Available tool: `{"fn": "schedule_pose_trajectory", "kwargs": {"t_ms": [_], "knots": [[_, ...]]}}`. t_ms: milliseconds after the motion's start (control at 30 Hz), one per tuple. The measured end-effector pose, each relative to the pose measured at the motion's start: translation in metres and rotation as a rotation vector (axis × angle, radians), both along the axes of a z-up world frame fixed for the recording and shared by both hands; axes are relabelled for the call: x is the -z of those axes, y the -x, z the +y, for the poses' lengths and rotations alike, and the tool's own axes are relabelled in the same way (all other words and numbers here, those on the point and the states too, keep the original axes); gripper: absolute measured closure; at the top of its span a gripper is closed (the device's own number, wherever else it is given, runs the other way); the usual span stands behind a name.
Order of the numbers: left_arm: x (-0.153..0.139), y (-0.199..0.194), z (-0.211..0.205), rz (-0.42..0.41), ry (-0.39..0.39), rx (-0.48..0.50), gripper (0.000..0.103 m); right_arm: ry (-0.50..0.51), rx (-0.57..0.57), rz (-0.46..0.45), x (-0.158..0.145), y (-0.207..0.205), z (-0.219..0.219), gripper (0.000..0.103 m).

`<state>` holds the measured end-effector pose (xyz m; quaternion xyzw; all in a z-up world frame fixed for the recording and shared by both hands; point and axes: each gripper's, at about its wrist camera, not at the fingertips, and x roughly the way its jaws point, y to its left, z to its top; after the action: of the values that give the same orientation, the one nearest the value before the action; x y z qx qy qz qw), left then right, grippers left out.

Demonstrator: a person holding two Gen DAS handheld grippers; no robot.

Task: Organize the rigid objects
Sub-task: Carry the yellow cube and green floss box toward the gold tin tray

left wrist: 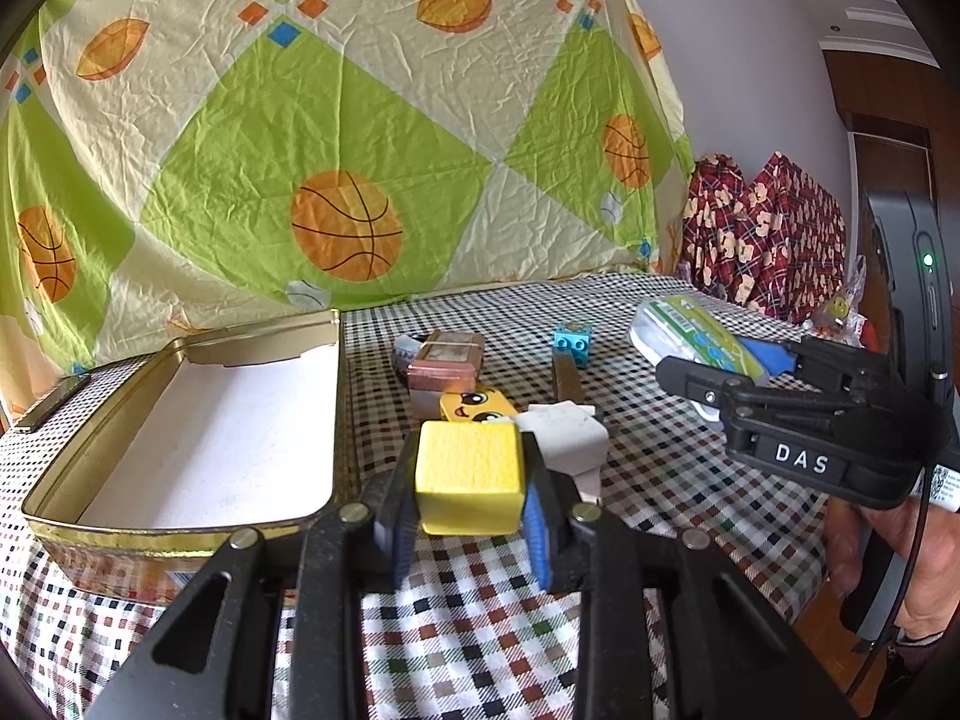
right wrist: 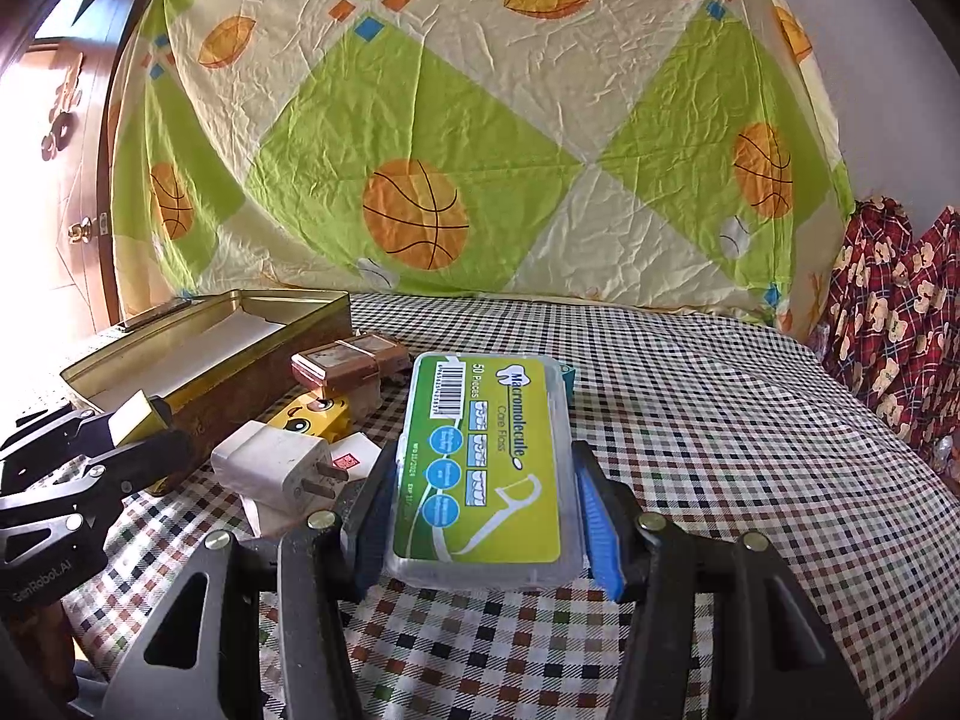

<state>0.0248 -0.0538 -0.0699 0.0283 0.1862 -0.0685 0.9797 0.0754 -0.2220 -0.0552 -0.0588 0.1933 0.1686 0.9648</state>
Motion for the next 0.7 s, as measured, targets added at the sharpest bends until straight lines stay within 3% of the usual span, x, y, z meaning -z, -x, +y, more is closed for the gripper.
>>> {"fn": "schedule_pose_trajectory", "kwargs": {"t_ms": [700], "knots": [[-0.0097, 0.0048, 0.0070, -0.042, 0.022, -0.007, 0.075, -0.016, 0.001, -0.054, -0.0043, 0.0068, -0.0031, 0.047]]}}
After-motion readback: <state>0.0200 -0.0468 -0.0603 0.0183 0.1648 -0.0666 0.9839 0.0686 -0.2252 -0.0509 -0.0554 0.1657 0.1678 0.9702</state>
